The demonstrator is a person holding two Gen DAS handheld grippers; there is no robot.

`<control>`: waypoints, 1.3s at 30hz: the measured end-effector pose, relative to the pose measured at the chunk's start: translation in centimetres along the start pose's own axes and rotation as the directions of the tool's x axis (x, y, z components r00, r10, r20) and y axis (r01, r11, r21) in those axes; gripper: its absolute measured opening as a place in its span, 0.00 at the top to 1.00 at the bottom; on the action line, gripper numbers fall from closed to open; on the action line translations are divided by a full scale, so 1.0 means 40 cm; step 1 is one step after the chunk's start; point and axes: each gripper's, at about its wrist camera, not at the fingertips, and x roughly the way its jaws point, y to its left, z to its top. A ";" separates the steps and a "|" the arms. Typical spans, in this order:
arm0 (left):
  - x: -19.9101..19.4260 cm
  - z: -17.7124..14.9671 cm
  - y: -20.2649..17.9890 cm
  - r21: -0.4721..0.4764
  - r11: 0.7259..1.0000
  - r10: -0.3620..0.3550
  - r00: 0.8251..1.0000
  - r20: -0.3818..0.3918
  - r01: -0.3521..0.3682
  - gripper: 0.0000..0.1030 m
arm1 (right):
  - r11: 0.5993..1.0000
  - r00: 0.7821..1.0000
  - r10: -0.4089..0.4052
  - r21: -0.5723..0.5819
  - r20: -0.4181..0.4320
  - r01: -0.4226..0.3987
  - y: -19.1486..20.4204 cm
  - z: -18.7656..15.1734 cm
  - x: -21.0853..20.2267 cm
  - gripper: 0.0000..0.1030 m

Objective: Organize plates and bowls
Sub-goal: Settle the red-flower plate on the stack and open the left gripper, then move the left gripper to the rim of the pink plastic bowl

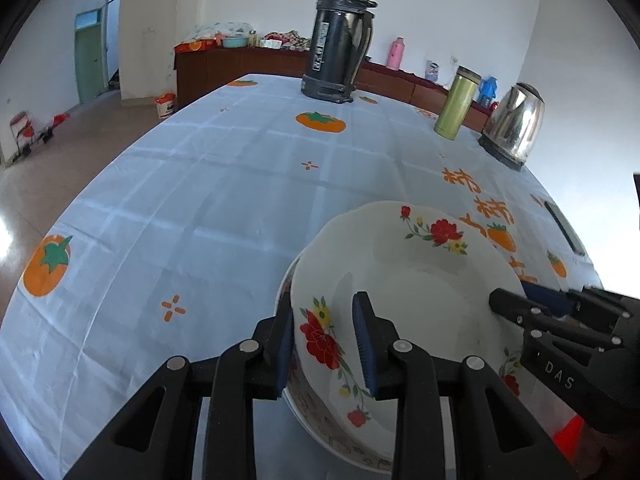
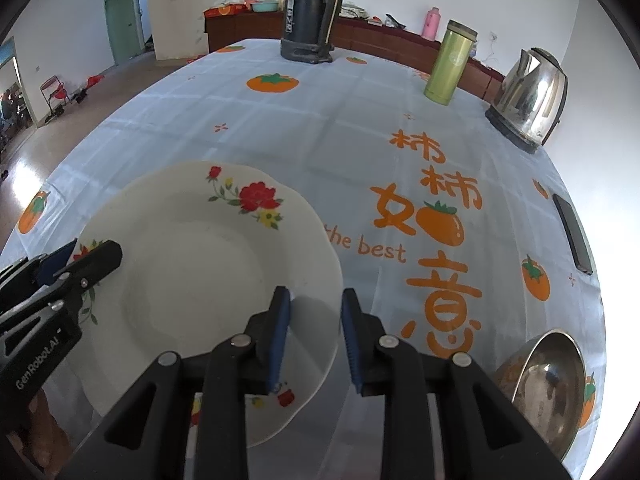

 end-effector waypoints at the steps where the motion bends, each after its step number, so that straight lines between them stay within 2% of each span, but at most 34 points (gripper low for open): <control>1: 0.001 0.000 -0.006 0.012 1.000 0.007 1.000 -0.001 -0.007 0.66 | 1.000 1.000 -0.004 -0.004 0.001 0.004 0.000 0.000 0.000 0.74; 3: 0.001 0.002 -0.020 0.047 0.999 0.020 1.000 0.002 -0.020 0.62 | 1.000 1.000 -0.008 -0.004 0.003 0.008 -0.002 0.001 0.000 0.74; 5: -0.001 0.007 -0.028 0.081 0.996 0.042 0.999 0.004 -0.042 0.62 | 1.000 1.000 -0.007 -0.001 0.004 0.007 -0.004 0.002 0.001 0.74; 9: -0.010 0.012 -0.004 0.056 0.998 0.005 1.000 -0.001 -0.005 0.62 | 1.000 1.000 0.016 0.002 -0.005 -0.016 -0.004 0.001 0.004 0.74; 12: -0.013 0.008 -0.009 0.069 0.997 0.017 1.000 -0.004 -0.017 0.61 | 1.000 1.000 0.015 -0.001 -0.004 -0.015 -0.001 0.001 0.007 0.73; 15: -0.022 0.009 -0.001 0.049 0.998 -0.038 0.999 -0.025 0.039 0.50 | 1.000 1.000 0.006 -0.023 -0.009 -0.006 0.005 0.000 0.006 0.73; 16: -0.029 0.012 0.009 0.030 0.999 -0.033 0.999 -0.025 0.034 0.48 | 1.000 1.000 0.002 -0.029 -0.012 -0.002 0.008 0.001 0.005 0.74; 18: -0.046 0.017 0.022 0.023 1.000 0.019 1.000 0.010 -0.019 0.28 | 0.999 1.000 -0.008 -0.038 -0.017 0.007 0.011 0.002 0.007 0.75; 19: -0.056 0.020 0.031 0.020 0.999 0.027 0.999 0.034 -0.028 0.25 | 0.999 1.000 -0.011 -0.043 -0.017 0.010 0.012 0.000 0.010 0.74; 21: -0.065 0.025 0.045 0.017 0.999 0.034 0.998 0.048 -0.035 0.24 | 0.999 1.000 -0.009 -0.040 -0.025 0.008 0.015 -0.001 0.016 0.71; 29: -0.052 0.011 0.050 0.008 0.999 0.037 0.999 0.011 -0.037 0.24 | 0.999 0.999 0.007 -0.035 -0.040 -0.008 0.028 -0.003 0.027 0.68; 32: -0.056 0.010 0.043 0.016 0.999 0.037 0.999 0.010 -0.037 0.24 | 0.999 0.999 0.028 -0.017 -0.027 -0.028 0.019 -0.006 0.014 0.67; 36: -0.065 0.011 0.039 0.022 0.999 0.041 0.999 0.015 -0.041 0.24 | 0.999 0.999 0.047 -0.002 0.003 -0.047 0.010 -0.006 -0.018 0.58; 39: -0.069 0.012 0.036 0.021 0.999 0.045 0.999 0.013 -0.045 0.24 | 0.999 0.998 0.053 -0.004 0.021 -0.053 0.008 -0.004 -0.043 0.58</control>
